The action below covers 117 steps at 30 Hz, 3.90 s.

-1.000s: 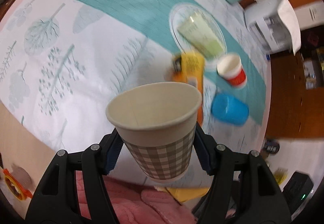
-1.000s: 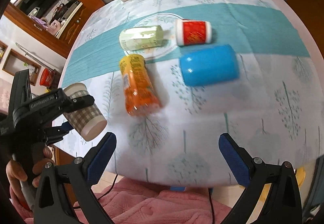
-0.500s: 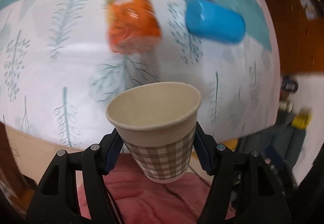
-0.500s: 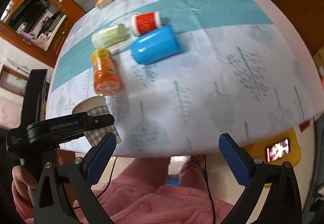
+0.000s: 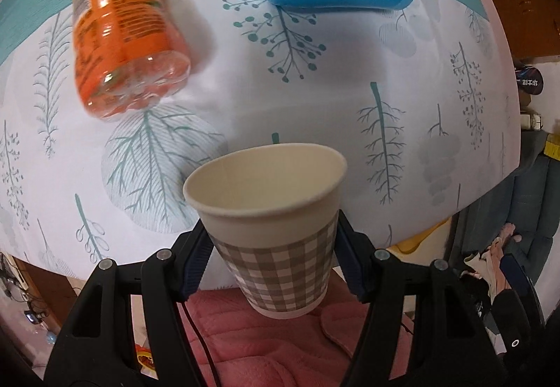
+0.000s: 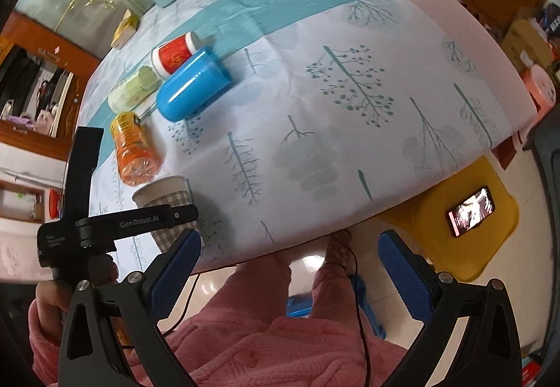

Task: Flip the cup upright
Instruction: 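Lift the grey checkered cup with the left tool and rotate it opening-up, then lower the cup upright onto the table and open the left tool, then close the right tool around the upright grey checkered cup, then carry the cup with the right tool and set it down upright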

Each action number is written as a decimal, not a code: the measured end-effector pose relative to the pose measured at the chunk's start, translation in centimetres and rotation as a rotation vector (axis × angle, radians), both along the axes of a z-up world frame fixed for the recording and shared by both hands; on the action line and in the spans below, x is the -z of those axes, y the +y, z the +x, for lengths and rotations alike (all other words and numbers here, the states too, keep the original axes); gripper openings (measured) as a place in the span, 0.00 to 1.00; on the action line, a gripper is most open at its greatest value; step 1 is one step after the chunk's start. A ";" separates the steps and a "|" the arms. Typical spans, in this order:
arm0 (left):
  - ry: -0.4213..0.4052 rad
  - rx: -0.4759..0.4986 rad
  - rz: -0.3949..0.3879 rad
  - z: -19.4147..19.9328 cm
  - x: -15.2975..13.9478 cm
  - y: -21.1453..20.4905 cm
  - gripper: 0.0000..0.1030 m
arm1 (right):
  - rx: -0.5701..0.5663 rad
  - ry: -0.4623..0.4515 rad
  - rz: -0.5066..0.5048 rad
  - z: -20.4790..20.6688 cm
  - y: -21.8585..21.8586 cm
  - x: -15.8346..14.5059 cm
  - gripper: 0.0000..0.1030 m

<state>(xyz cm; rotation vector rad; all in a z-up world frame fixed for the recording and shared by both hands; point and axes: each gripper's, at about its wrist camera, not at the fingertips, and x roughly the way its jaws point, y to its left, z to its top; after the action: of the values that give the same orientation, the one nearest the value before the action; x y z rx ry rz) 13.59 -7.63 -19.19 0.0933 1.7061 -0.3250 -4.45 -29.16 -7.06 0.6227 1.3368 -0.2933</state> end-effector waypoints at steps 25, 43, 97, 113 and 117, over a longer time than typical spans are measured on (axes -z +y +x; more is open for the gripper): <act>0.022 -0.059 -0.025 0.5 -5.0 0.8 0.64 | -0.048 -0.007 0.121 2.3 0.4 1.3 1.00; -0.362 -0.240 -0.141 -2.4 -14.0 11.1 0.64 | -0.183 -0.119 0.135 6.6 6.0 1.6 1.00; -0.367 -0.073 -0.136 -0.4 -11.4 18.5 0.64 | -0.395 -0.676 -0.356 11.1 17.4 4.1 0.64; -0.429 -0.029 -0.127 -1.5 -12.4 19.7 0.64 | -0.342 -0.735 -0.376 9.0 19.9 7.3 0.65; -0.428 -0.014 -0.140 -1.6 -12.4 19.2 0.64 | -0.375 -0.692 -0.340 8.6 19.6 7.3 0.67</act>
<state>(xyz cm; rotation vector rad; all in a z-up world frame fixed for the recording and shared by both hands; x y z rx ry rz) 12.03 11.57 -6.80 0.0431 1.2562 -0.3829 4.12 -9.54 -14.41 0.1453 0.6872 0.0129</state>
